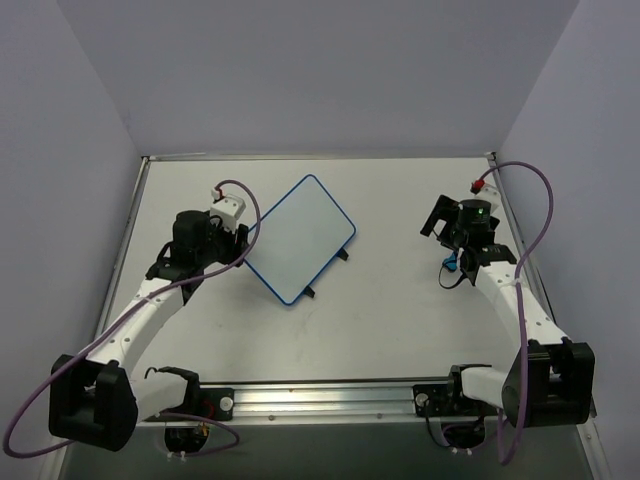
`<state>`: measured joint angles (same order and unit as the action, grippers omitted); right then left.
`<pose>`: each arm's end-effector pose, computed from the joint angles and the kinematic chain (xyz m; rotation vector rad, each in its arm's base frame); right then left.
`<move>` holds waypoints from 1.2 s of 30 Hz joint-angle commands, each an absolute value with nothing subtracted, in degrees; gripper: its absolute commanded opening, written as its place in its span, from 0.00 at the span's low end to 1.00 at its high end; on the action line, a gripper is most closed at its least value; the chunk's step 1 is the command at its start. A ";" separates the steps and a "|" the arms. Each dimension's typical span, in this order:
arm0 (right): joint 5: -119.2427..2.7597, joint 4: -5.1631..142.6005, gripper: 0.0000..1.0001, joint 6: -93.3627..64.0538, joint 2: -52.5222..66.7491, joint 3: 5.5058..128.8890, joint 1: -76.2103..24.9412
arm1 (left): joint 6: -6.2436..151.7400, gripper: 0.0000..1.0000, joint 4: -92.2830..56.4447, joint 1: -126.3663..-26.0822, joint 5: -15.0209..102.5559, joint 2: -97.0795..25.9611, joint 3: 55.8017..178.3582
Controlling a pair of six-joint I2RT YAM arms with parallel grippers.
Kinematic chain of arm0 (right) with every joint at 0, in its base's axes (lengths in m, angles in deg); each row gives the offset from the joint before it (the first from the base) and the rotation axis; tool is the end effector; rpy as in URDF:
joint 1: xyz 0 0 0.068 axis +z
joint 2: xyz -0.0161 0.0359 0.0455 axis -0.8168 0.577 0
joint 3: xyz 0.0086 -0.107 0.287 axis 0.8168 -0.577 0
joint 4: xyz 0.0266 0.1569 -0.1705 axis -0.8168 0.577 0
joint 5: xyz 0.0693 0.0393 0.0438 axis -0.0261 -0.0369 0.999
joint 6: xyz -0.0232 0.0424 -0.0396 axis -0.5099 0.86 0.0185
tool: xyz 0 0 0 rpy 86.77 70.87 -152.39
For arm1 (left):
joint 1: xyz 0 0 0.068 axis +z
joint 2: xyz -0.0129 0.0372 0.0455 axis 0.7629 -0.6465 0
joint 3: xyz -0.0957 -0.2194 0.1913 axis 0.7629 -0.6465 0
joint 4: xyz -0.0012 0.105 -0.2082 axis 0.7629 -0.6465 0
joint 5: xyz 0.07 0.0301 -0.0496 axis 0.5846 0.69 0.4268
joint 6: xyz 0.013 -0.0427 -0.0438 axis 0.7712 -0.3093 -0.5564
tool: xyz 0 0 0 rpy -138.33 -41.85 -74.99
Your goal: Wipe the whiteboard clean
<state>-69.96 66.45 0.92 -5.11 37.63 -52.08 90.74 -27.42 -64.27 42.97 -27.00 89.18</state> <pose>0.2466 0.0081 0.3204 0.3795 1.9074 0.2217 0.2193 -0.0647 0.3006 0.4752 2.0420 -0.2514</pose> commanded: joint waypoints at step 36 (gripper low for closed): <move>-107.72 101.87 1.00 -10.57 -39.07 59.86 -23.65 | 81.95 0.94 -70.65 -67.56 89.29 20.33 114.79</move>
<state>-104.73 99.85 -7.95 -36.14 60.25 -23.91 79.62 -69.34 -66.74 88.67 20.65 113.33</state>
